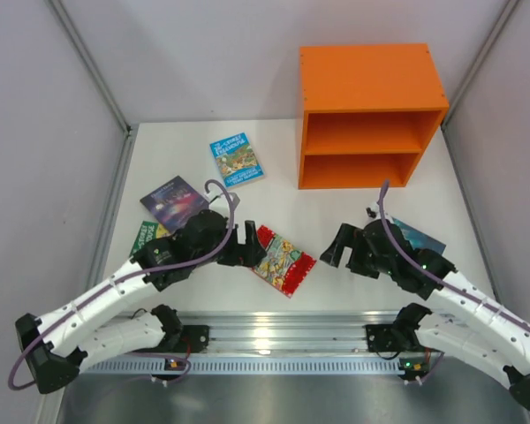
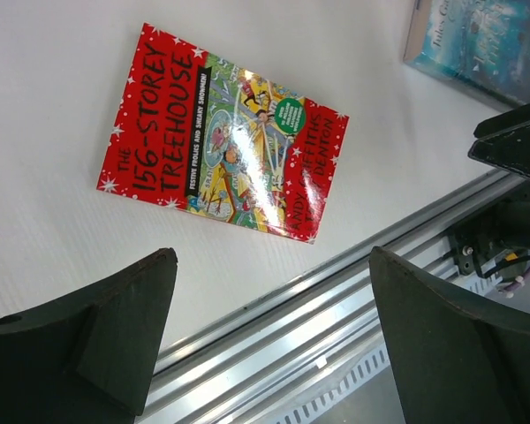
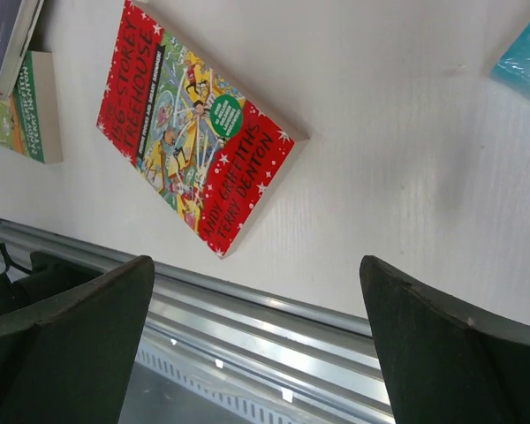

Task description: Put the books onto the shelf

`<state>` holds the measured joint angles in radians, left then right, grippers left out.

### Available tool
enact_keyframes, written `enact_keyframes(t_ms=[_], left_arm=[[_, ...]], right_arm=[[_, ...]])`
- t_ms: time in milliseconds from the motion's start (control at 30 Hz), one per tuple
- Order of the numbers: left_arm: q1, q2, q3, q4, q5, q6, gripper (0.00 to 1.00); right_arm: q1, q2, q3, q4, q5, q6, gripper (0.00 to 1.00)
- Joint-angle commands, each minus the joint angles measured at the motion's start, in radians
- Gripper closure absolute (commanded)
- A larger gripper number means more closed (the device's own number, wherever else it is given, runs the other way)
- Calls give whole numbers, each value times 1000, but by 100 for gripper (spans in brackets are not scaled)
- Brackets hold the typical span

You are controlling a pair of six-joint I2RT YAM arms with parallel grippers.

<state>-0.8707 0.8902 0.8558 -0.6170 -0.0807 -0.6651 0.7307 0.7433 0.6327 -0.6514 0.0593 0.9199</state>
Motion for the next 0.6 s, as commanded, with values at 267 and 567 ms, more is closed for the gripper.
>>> enact_keyframes(t_ms=[267,567], left_arm=[[351,139,26,6,269,51,9],[426,360,14,72,143,116,11]], right_arm=[[-5,126,81,116,4,-52,0],[-4,283,-147,563,-145,106,12]])
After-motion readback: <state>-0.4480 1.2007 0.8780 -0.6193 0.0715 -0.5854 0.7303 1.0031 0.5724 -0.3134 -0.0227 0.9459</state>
